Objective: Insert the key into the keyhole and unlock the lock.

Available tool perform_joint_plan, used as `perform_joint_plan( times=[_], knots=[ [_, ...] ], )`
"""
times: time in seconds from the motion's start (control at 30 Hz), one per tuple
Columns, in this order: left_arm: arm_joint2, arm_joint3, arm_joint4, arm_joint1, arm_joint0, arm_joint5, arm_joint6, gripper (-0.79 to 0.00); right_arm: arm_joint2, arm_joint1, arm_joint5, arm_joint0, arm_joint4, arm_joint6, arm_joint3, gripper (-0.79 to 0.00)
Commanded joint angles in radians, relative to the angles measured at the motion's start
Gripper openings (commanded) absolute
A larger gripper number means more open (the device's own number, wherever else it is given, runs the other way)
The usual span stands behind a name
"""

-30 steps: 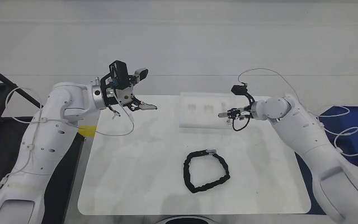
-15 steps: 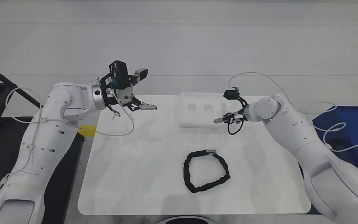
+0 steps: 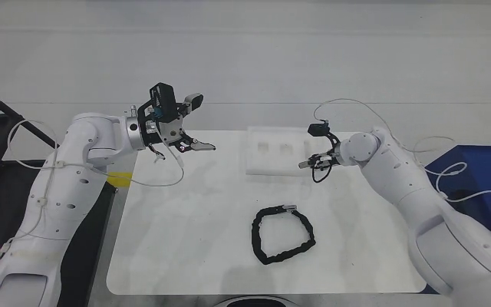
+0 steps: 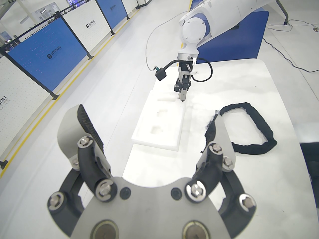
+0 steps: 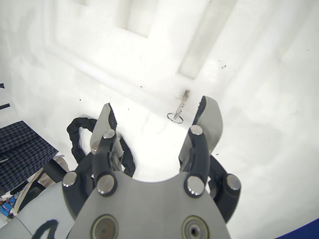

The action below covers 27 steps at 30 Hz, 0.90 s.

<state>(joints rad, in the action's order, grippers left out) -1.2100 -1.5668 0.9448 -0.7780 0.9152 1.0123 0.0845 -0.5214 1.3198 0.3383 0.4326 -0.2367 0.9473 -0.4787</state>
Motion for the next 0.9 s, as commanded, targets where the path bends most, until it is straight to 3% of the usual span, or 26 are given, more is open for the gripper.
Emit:
perform_joint_plan(
  times=[0.0,0.13,0.37,0.57,0.87],
  knots=[
    [0.000,0.000,0.000,0.000,0.000,0.000,0.000,0.000,0.002,0.006,-0.003,-0.003,-0.006,-0.002,0.012,-0.363],
    [0.000,0.000,0.000,0.000,0.000,0.000,0.000,0.000,0.000,0.019,0.009,-0.008,-0.004,0.004,0.040,-0.437],
    [0.000,0.000,0.000,0.000,0.000,0.000,0.000,0.000,-0.001,0.038,0.000,-0.018,-0.013,0.008,0.083,-0.471],
    [0.000,0.000,0.000,0.000,0.000,0.000,0.000,0.000,0.000,0.058,-0.036,-0.027,-0.025,0.011,0.111,-0.545],
    [0.000,0.000,0.000,0.000,0.000,0.000,0.000,0.000,-0.002,0.083,-0.055,-0.036,-0.036,0.014,0.157,-0.557]
  ],
)
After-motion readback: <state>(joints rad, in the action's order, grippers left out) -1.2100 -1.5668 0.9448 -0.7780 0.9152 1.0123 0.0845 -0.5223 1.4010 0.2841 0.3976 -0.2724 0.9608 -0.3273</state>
